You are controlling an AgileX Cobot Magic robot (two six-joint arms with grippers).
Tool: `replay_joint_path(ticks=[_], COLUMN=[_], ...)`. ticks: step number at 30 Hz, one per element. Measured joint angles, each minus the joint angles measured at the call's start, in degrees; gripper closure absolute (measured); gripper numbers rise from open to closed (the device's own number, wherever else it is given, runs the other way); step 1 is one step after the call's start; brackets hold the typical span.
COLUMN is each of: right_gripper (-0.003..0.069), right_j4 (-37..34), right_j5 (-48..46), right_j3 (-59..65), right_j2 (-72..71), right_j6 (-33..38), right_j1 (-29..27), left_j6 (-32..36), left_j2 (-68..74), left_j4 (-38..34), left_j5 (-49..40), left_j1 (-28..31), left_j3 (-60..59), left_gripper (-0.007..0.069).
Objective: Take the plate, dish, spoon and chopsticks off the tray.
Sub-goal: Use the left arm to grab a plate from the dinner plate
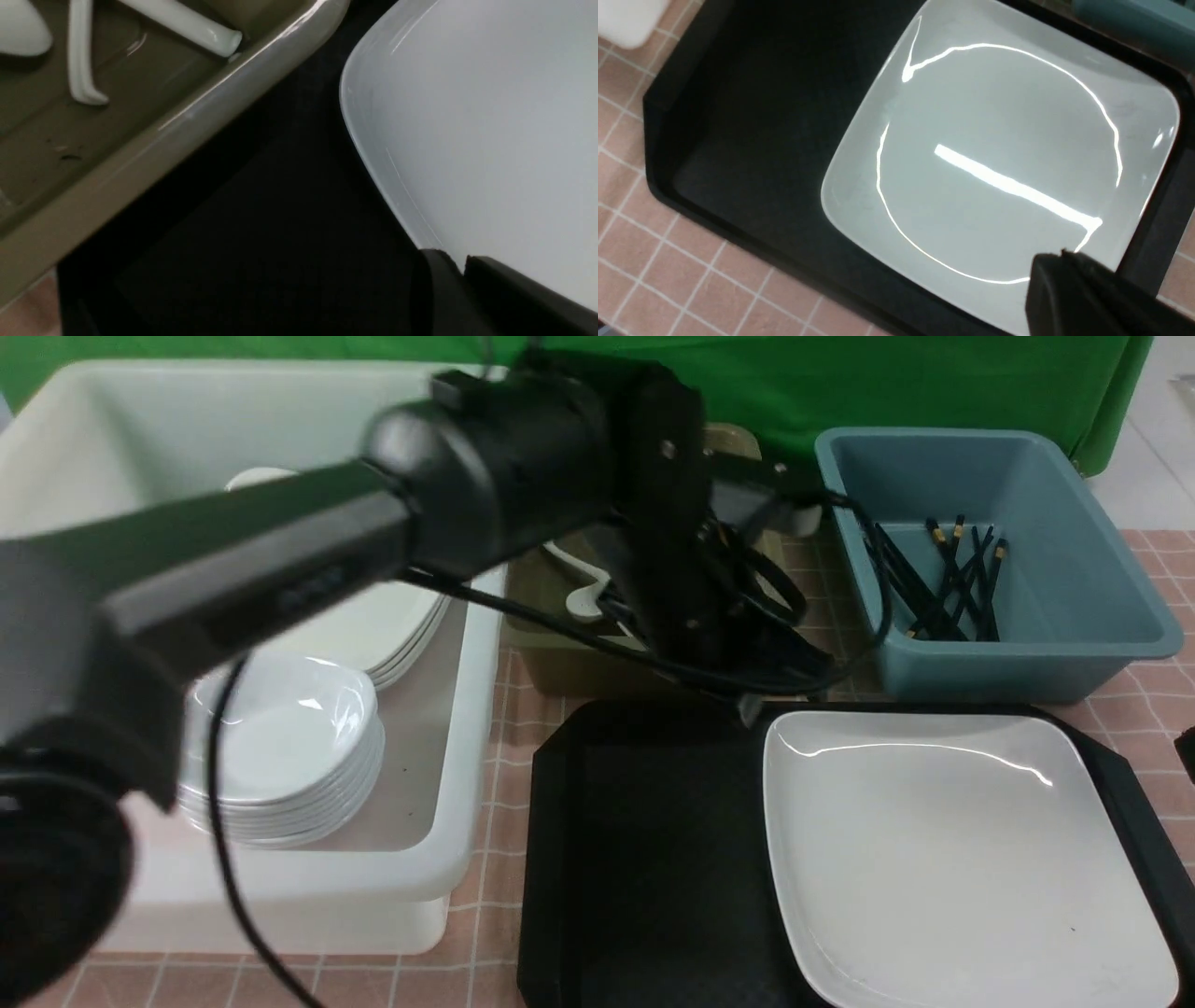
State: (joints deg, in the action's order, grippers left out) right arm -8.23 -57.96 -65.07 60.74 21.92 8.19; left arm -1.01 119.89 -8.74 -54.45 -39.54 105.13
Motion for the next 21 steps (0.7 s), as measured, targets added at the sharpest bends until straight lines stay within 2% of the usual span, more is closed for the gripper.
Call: replay_joint_path(ticks=[2, 3, 7, 8, 11, 15, 21], right_gripper=[0.0629, 0.0629, 0.0629, 0.0629, 0.0629, 0.0629, 0.0629], right_j4=[-0.1, -0.2, -0.3, -0.3, -0.3, -0.4, -0.4], right_j5=[0.1, 0.1, 0.6, 0.7, 1.8, 2.1, 2.3], right_j3=[0.0, 0.0, 0.0, 0.0, 0.0, 0.0, 0.0], right_j2=[-0.5, -0.7, -1.3, -1.3, -1.4, -1.5, -1.5], right_j6=[0.1, 0.2, 0.2, 0.2, 0.2, 0.2, 0.2], right_j1=[0.0, 0.0, 0.0, 0.0, 0.0, 0.0, 0.0], left_j6=[-0.9, -2.2, -4.2, -4.3, -4.5, -4.8, -4.7], left_j2=[2.6, 4.8, 9.1, 9.2, 12.0, 14.1, 15.2], left_j4=[0.1, 0.3, -0.4, -0.7, -3.5, -6.0, -7.4], left_j5=[0.0, 0.3, 3.8, 4.2, 7.9, 10.7, 15.4], left_j1=[-0.3, -0.6, -0.6, -0.6, -0.6, -0.6, -0.6], left_j3=[1.6, 3.0, 4.3, 4.4, 4.7, 4.7, 4.8], left_gripper=[0.0423, 0.0356, 0.0179, 0.0172, 0.0084, 0.0073, 0.0153])
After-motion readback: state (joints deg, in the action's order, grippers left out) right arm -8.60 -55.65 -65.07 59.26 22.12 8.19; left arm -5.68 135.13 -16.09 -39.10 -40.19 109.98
